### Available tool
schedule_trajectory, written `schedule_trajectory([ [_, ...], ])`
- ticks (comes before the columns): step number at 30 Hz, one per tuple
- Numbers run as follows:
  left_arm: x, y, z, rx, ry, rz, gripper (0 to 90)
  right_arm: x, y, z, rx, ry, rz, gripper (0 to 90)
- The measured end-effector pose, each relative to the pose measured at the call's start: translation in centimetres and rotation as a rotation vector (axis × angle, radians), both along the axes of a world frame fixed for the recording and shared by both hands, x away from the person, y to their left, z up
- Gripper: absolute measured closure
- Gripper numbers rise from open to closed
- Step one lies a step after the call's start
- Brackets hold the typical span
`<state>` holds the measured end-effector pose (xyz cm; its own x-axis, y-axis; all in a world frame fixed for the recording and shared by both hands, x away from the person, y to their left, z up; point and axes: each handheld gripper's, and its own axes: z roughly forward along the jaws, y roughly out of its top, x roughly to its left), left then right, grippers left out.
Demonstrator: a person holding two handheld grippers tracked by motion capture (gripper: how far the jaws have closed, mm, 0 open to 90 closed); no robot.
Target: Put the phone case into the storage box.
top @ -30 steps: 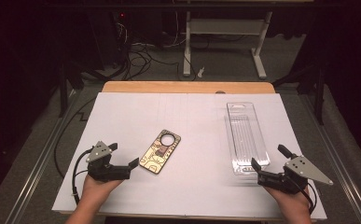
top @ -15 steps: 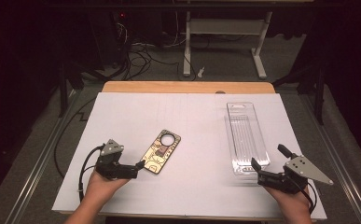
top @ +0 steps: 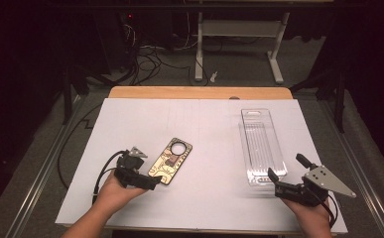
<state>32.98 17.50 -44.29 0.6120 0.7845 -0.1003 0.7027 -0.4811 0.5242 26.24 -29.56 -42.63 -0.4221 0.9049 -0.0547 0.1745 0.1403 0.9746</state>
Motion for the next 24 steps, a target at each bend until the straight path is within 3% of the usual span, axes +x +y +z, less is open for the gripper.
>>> schedule_trajectory([
  [1, 0.2, -0.4, 0.0, 0.017, 0.031, -0.001, 0.3, 0.0, 0.0, 0.0, 0.002, -0.001, 0.002, 0.2],
  [7, 0.4, -1.1, 0.0, 0.053, 0.085, -0.011, 0.7, -0.1, -0.1, 0.1, 0.004, -0.002, -0.003, 0.2],
  [13, 1.0, -2.1, -0.3, 0.122, 0.165, -0.040, 0.7, -0.1, -0.1, 0.1, 0.003, -0.008, -0.008, 0.2],
  [24, 1.9, -4.3, 0.5, 0.221, 0.207, -0.085, 0.7, 0.0, -0.1, 0.1, 0.002, -0.006, -0.007, 0.2],
])
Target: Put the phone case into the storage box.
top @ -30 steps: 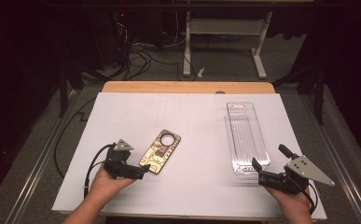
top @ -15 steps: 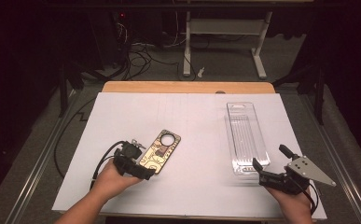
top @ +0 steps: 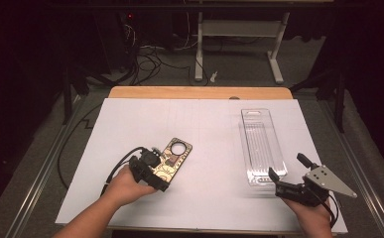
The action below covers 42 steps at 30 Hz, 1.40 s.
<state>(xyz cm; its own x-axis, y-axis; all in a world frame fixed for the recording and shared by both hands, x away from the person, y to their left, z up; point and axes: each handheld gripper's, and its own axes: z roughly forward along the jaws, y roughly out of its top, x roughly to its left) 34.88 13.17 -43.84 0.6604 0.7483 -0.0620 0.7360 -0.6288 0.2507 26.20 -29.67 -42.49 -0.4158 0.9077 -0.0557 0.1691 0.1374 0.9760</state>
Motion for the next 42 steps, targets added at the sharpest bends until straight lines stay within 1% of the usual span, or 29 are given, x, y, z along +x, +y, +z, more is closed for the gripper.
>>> schedule_trajectory([
  [2, 0.3, -0.5, 0.5, 0.013, 0.003, -0.004, 0.7, 0.0, 0.0, 0.0, 0.001, -0.002, 0.001, 0.2],
  [5, 0.7, -0.7, 0.7, 0.022, 0.007, -0.002, 0.7, 0.0, 0.0, 0.1, 0.001, -0.003, 0.002, 0.2],
  [6, 1.2, -0.8, 0.7, 0.013, 0.031, 0.015, 0.7, 0.0, 0.0, 0.1, 0.003, -0.003, 0.001, 0.2],
  [7, 1.2, -0.8, 0.7, 0.013, 0.031, 0.015, 0.7, 0.0, 0.0, 0.1, 0.003, -0.003, 0.001, 0.2],
  [9, 1.5, -0.8, 0.5, 0.026, 0.041, 0.020, 0.7, -0.1, 0.1, 0.1, 0.002, -0.005, 0.004, 0.2],
  [10, 1.9, -0.8, 0.3, 0.027, 0.057, 0.024, 0.7, 0.0, 0.1, 0.1, 0.002, -0.005, 0.005, 0.2],
  [12, 2.1, -0.8, 0.2, 0.029, 0.063, 0.029, 0.7, 0.0, 0.1, 0.1, 0.002, -0.005, 0.006, 0.2],
  [14, 2.4, -1.0, 0.0, 0.031, 0.065, 0.035, 0.7, 0.0, 0.1, 0.1, 0.004, -0.003, 0.005, 0.2],
  [17, 2.5, -1.2, 0.0, 0.032, 0.066, 0.030, 0.7, 0.0, 0.1, 0.1, 0.003, -0.003, 0.006, 0.2],
  [18, 2.7, -1.5, 0.3, 0.059, 0.050, 0.018, 0.7, 0.0, 0.1, 0.1, 0.001, -0.004, 0.005, 0.2],
  [19, 2.8, -1.6, 0.6, 0.039, 0.055, 0.021, 0.7, 0.0, 0.2, 0.1, 0.001, -0.003, 0.006, 0.2],
  [20, 2.8, -1.6, 0.6, 0.039, 0.055, 0.021, 0.7, 0.0, 0.2, 0.1, 0.001, -0.003, 0.006, 0.2],
  [21, 2.9, -1.7, 0.8, 0.024, 0.058, 0.025, 0.7, 0.0, 0.2, 0.1, 0.002, -0.002, 0.006, 0.2],
  [23, 3.2, -2.0, 1.2, 0.042, 0.050, 0.019, 0.7, 0.0, 0.2, 0.1, 0.000, -0.003, 0.007, 0.2],
  [26, 3.7, -2.3, 1.5, 0.041, 0.057, 0.019, 0.7, 0.1, 0.2, 0.1, 0.000, -0.002, 0.007, 0.2],
  [27, 4.0, -2.5, 1.5, 0.046, 0.059, 0.020, 0.7, 0.0, 0.2, 0.1, 0.002, -0.002, 0.006, 0.2],
  [31, 4.5, -2.7, 1.4, 0.048, 0.067, 0.032, 0.7, -0.1, 0.1, 0.1, 0.006, -0.001, 0.005, 0.2],
  [32, 4.8, -2.8, 1.3, 0.050, 0.074, 0.035, 0.7, -0.1, 0.1, 0.1, 0.008, 0.000, 0.004, 0.2],
  [33, 4.8, -2.8, 1.3, 0.050, 0.074, 0.035, 0.7, 0.0, 0.1, 0.1, 0.005, -0.002, 0.004, 0.2],
  [34, 4.9, -2.8, 1.1, 0.047, 0.082, 0.042, 0.7, 0.0, 0.1, 0.1, 0.005, -0.002, 0.004, 0.2],
  [35, 5.0, -2.8, 1.0, 0.050, 0.088, 0.043, 0.6, 0.0, 0.1, 0.2, 0.004, -0.004, 0.004, 0.2],
  [36, 5.1, -2.8, 0.8, 0.065, 0.089, 0.044, 0.6, -0.1, 0.1, 0.2, 0.007, -0.004, 0.002, 0.2],
  [39, 5.1, -2.9, 0.7, 0.062, 0.093, 0.050, 0.6, -0.1, 0.1, 0.1, 0.006, -0.001, 0.001, 0.2],
  [42, 5.4, -3.0, 0.3, 0.073, 0.097, 0.066, 0.6, -0.1, 0.1, 0.2, 0.004, -0.002, 0.003, 0.2],
])
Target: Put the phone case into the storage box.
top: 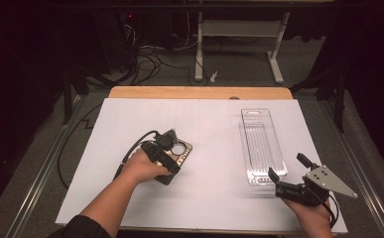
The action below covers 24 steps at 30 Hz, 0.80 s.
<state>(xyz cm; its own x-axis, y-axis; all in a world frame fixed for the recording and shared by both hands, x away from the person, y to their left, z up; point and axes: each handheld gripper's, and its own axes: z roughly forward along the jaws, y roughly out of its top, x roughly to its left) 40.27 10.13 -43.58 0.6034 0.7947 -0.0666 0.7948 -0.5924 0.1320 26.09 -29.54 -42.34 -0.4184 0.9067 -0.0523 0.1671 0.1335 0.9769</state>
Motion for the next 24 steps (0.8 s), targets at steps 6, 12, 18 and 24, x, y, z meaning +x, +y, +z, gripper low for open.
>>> schedule_trajectory([
  [6, 0.2, -0.2, -0.4, 0.004, 0.003, 0.008, 0.6, 0.0, -0.1, 0.0, 0.005, 0.000, 0.000, 0.2],
  [12, 0.4, -0.6, -1.0, 0.032, 0.020, 0.023, 0.7, -0.1, -0.1, 0.0, 0.005, 0.000, -0.001, 0.2],
  [18, 0.5, -0.9, -1.3, 0.041, 0.045, 0.022, 0.7, 0.0, 0.0, -0.1, -0.001, 0.003, 0.000, 0.2],
  [24, 0.5, -0.8, -1.2, 0.040, 0.038, 0.038, 3.2, 0.0, 0.0, -0.1, 0.000, 0.000, 0.003, 0.2],
])
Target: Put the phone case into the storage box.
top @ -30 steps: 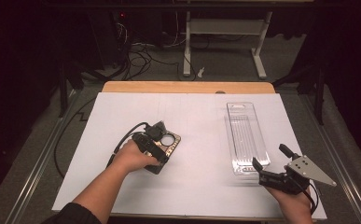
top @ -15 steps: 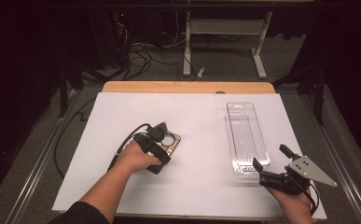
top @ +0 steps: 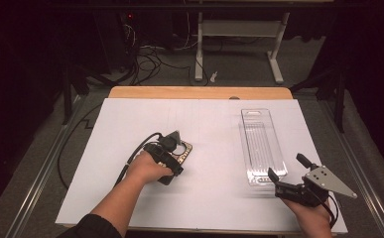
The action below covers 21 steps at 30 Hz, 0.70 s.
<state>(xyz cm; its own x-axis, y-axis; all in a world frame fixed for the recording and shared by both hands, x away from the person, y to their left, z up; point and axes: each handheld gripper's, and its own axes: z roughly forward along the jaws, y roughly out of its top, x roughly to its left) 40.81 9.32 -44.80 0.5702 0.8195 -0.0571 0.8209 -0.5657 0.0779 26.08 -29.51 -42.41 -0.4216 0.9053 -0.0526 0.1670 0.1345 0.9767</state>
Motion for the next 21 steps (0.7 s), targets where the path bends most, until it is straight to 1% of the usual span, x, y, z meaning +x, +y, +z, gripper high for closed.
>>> schedule_trajectory([
  [6, 0.08, 0.15, 0.14, -0.004, 0.001, 0.015, 8.4, -0.02, -0.08, 0.02, 0.000, -0.001, -0.006, 0.2],
  [10, 0.06, 0.18, 0.14, -0.003, 0.000, 0.006, 10.3, -0.03, -0.08, 0.03, -0.001, -0.001, -0.006, 0.2],
  [21, 0.19, 0.10, 0.02, 0.002, 0.008, 0.012, 10.0, -0.06, -0.07, 0.08, 0.002, -0.006, -0.004, 0.2],
])
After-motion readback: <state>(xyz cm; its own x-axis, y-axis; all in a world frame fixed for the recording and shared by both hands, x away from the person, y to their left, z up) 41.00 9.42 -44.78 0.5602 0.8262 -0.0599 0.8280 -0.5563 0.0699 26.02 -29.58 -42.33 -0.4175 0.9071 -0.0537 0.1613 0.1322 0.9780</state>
